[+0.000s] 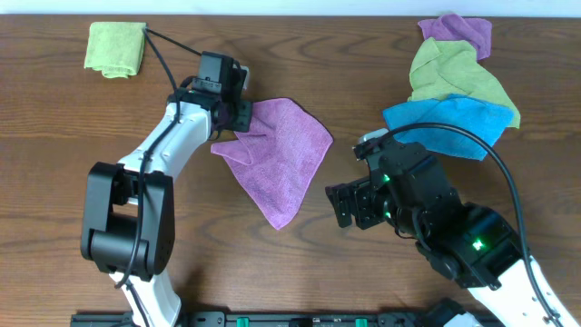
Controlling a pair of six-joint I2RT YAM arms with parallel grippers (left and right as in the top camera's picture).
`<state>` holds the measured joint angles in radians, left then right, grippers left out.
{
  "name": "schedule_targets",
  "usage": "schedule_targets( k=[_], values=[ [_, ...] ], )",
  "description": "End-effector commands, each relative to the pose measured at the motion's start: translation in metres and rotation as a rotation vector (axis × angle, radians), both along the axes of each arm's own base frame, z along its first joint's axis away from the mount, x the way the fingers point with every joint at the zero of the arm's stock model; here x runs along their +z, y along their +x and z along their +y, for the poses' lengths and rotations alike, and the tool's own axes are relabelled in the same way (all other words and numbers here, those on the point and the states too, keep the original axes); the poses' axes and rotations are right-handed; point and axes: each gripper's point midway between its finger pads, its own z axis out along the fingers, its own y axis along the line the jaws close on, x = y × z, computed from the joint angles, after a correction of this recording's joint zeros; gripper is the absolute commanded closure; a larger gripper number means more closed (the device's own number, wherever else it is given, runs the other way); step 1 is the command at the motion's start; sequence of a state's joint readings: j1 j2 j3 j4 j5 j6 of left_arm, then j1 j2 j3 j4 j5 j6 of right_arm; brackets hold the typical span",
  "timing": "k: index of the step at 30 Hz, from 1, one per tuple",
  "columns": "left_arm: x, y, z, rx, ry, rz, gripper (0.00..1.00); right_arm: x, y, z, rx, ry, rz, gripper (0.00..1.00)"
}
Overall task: Fold the cloth
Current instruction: 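Grasp the pink cloth's left corner with left gripper, right corner with right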
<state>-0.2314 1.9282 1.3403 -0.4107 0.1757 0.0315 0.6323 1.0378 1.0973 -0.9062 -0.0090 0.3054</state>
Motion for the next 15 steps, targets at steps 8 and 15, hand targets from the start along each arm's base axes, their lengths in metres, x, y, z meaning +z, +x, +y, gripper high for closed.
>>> schedule_targets(
  k=[8,15],
  values=[
    [0.019,0.032,-0.005,-0.011,0.004,-0.151,0.94,0.006,0.003,0.000,-0.016,0.015,-0.010,0.11],
    [-0.002,0.040,-0.003,-0.027,0.042,-0.152,0.94,-0.007,0.007,0.002,-0.017,-0.014,0.028,0.23]
  ],
)
